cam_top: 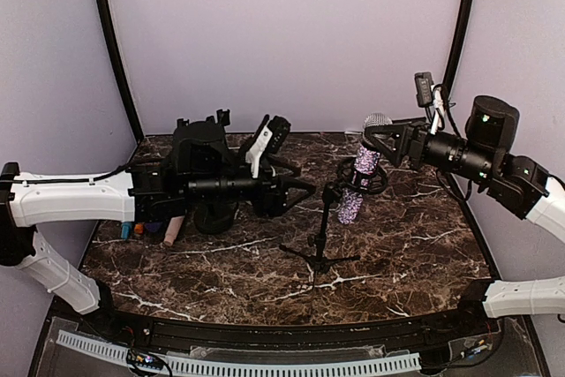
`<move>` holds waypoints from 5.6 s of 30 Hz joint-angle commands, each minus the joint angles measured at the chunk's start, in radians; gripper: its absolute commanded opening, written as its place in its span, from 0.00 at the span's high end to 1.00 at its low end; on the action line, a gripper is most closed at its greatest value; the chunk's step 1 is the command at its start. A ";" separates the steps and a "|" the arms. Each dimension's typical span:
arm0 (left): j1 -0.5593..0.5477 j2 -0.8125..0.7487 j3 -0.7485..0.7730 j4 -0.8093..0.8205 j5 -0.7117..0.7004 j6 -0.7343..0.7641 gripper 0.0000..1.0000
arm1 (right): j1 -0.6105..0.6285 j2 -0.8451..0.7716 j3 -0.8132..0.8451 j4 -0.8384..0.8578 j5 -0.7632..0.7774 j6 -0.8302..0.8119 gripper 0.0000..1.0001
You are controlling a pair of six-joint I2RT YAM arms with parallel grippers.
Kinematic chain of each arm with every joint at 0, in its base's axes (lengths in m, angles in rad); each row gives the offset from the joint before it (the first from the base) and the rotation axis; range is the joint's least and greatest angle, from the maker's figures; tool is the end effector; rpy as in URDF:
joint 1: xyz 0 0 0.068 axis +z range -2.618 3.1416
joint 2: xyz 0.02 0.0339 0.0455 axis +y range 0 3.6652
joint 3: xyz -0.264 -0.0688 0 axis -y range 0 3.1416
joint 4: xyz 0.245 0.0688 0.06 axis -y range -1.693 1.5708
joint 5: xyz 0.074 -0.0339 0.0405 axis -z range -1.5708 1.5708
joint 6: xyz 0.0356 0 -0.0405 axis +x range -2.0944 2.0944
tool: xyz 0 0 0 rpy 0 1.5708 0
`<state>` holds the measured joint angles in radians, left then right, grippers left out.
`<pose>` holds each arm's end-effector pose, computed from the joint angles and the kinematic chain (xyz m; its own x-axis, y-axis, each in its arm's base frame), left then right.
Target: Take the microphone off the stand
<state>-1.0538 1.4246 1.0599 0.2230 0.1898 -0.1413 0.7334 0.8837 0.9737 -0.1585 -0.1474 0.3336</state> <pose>0.1621 -0.2986 0.3280 -0.2023 0.0761 -0.9764 0.9268 0.3371 -0.1658 0.1452 0.1378 0.3919 -0.3005 0.1652 -0.9394 -0.7118 0.6167 0.3362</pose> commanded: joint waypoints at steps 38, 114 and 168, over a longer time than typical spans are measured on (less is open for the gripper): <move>-0.120 0.121 0.072 -0.118 -0.104 0.062 0.30 | 0.037 0.030 -0.104 -0.021 0.019 0.013 0.08; -0.163 0.302 0.101 -0.199 -0.237 0.052 0.99 | 0.159 0.070 0.147 -0.073 0.173 -0.036 0.86; 0.103 0.293 0.277 -0.019 -0.221 0.239 0.08 | 0.158 -0.049 0.241 -0.178 0.410 0.027 0.84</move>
<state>-0.9573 1.8488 1.3087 0.2241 -0.0635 0.0776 0.8837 0.8490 1.2201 -0.4343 0.2859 0.3439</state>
